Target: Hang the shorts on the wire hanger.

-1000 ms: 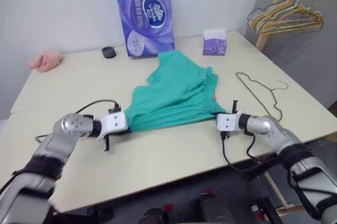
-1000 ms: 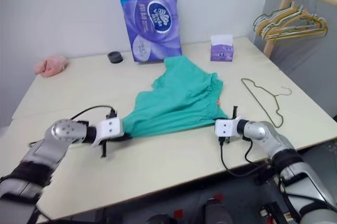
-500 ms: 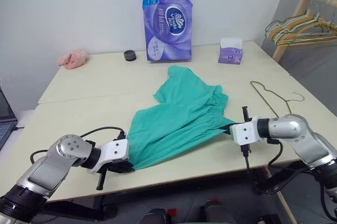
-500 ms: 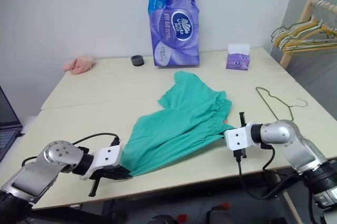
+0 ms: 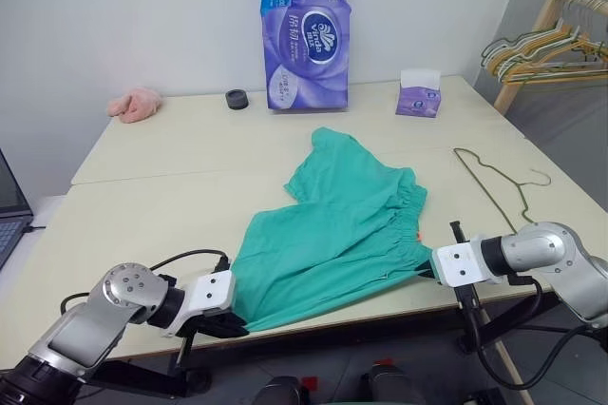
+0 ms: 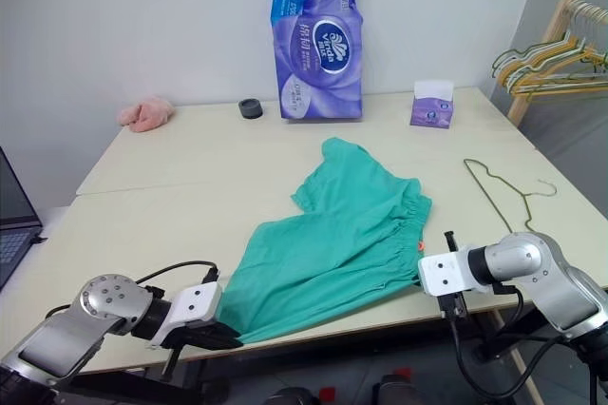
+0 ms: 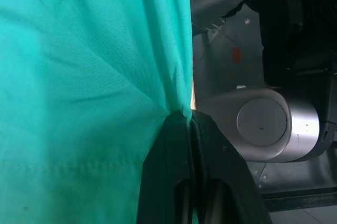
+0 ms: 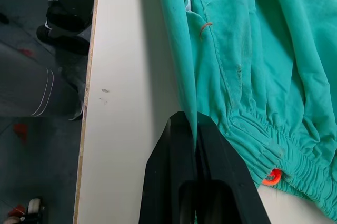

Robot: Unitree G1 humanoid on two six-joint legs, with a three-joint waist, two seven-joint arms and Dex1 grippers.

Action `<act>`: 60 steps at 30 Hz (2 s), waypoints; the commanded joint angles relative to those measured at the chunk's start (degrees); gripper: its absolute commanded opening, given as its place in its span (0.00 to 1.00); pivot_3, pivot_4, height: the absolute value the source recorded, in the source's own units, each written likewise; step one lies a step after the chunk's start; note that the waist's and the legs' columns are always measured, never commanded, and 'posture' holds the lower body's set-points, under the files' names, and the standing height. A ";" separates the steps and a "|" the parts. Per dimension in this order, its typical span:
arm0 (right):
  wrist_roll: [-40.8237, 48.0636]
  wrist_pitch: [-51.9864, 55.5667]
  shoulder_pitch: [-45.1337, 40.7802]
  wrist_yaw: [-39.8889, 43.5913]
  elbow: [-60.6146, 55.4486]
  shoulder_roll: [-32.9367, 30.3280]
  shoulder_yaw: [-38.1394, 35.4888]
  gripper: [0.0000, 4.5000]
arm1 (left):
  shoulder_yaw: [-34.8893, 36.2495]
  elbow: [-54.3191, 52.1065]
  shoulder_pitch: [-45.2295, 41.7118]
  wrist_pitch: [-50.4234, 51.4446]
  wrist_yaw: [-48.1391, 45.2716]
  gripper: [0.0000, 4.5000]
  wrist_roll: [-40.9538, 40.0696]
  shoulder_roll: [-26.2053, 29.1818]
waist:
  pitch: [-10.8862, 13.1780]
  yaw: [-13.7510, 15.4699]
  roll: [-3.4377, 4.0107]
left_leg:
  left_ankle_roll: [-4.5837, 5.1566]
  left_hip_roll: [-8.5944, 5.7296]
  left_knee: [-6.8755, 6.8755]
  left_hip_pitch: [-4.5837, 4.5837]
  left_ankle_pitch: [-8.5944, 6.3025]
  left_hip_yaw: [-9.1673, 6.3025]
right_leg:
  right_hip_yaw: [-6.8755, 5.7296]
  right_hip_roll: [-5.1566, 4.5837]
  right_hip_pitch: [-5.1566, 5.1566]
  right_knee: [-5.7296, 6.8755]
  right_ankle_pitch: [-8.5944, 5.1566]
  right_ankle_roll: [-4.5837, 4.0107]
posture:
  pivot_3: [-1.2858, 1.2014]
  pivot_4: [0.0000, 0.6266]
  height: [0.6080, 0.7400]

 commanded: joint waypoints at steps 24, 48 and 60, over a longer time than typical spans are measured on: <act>15.35 22.50 2.42 -7.88 -4.19 5.21 -22.00 0.99 | 8.32 -8.72 -15.48 12.44 24.05 0.90 -8.76 -21.52 | 0.31 0.11 -0.37 | -0.10 0.10 0.03 0.06 -0.03 -0.09 | -0.02 0.09 0.24 -0.25 0.22 -0.24 | 0.47 0.08 1.00; 7.55 24.06 -14.63 -37.13 52.23 15.26 -31.62 0.99 | 3.18 -6.44 -20.83 6.10 24.96 0.90 -4.75 -27.64 | 0.29 -2.00 -0.18 | -0.06 0.22 -0.03 0.14 -0.04 0.32 | 0.28 0.28 0.44 -0.78 0.57 -0.36 | 0.46 0.08 1.00; 9.23 33.19 -17.28 -32.98 62.14 16.04 -30.37 0.71 | 2.82 -5.97 -21.27 5.65 24.01 0.90 -3.86 -27.51 | 0.24 -2.92 -0.27 | 0.03 0.24 -0.02 0.23 -0.10 0.28 | 0.25 0.28 0.61 -0.86 0.60 -0.31 | 0.46 0.08 1.00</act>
